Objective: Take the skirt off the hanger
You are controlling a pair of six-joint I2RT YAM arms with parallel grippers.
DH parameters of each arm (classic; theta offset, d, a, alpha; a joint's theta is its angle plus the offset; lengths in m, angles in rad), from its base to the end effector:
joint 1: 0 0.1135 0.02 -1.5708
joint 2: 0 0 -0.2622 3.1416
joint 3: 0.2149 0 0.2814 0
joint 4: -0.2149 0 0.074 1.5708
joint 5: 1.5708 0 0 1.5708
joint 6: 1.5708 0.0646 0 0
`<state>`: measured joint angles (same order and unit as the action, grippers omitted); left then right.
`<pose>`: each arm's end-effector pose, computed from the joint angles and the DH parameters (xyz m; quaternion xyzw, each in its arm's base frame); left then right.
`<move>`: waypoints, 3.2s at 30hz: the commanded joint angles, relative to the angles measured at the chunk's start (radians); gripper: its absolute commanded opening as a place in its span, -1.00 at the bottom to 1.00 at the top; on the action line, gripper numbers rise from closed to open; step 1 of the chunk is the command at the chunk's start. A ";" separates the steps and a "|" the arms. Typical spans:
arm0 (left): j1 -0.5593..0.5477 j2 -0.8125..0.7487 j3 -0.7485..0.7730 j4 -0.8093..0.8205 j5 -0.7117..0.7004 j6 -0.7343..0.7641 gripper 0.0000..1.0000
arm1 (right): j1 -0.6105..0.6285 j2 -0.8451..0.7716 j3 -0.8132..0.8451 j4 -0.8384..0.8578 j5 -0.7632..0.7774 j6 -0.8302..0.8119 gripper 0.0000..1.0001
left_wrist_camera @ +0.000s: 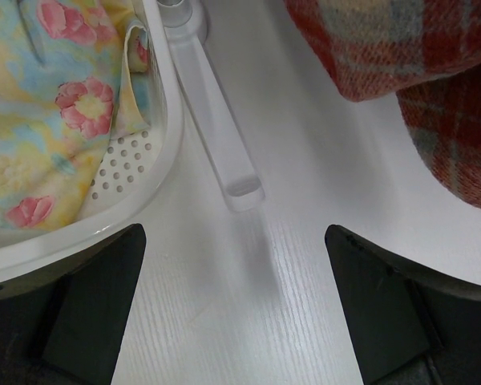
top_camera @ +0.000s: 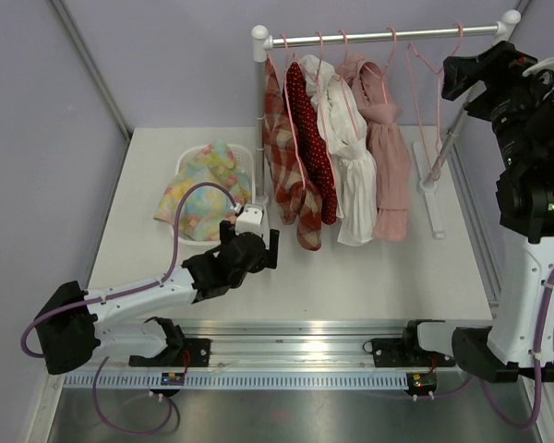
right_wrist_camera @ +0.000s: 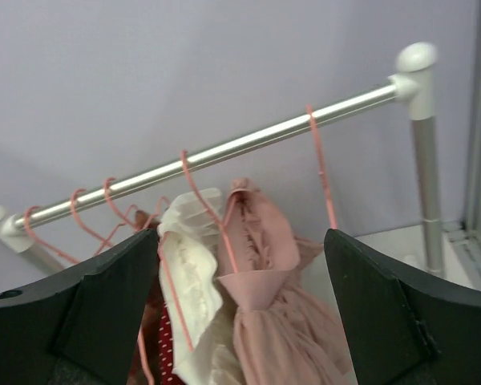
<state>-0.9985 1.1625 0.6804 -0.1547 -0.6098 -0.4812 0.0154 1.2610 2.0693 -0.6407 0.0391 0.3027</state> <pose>0.1878 -0.2232 0.2044 0.0872 0.8580 -0.0915 0.4979 0.2232 0.0009 0.6266 0.1072 0.6365 0.1085 0.7560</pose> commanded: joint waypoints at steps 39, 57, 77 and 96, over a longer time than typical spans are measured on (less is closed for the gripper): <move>-0.012 0.026 0.011 0.112 -0.047 -0.025 0.94 | 0.070 0.439 0.054 0.124 -0.308 0.131 -0.51; -0.253 0.121 0.660 -0.089 -0.145 0.321 0.98 | 0.072 0.385 0.296 -0.048 -0.275 0.052 -1.00; -0.295 0.463 1.127 -0.052 0.439 0.259 0.98 | 0.072 0.158 0.106 -0.126 -0.266 0.078 -1.00; -0.348 0.499 1.127 -0.066 0.233 0.263 -1.00 | 0.072 0.104 -0.011 -0.080 -0.249 0.082 -1.00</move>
<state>-1.3128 1.6802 1.7790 -0.2516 -0.2852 -0.2073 0.0807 1.3998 2.0583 -0.8066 -0.2256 0.3782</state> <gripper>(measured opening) 0.012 0.033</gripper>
